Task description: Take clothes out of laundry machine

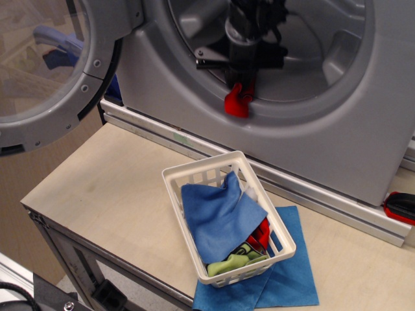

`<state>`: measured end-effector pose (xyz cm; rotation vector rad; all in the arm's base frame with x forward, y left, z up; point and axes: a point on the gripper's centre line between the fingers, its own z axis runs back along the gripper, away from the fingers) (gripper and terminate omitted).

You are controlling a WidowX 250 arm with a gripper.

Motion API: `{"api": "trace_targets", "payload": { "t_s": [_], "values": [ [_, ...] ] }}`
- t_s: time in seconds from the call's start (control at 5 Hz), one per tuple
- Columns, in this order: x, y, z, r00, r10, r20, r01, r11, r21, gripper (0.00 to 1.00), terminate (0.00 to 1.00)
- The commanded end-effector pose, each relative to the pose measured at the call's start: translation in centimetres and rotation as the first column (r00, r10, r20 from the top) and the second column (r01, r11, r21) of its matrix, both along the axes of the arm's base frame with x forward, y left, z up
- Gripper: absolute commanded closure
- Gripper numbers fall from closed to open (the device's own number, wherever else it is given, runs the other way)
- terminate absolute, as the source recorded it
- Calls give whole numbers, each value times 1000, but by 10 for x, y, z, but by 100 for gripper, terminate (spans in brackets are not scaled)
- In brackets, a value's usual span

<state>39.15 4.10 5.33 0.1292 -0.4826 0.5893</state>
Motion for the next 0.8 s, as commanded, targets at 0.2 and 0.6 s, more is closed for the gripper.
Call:
{"api": "trace_targets", "payload": {
  "t_s": [0.2, 0.6],
  "values": [
    [-75, -14, 64, 992, -126, 30, 128, 987, -92, 100, 0],
    [-136, -22, 23, 958, -242, -155, 224, 967, -124, 100, 0]
  ]
}}
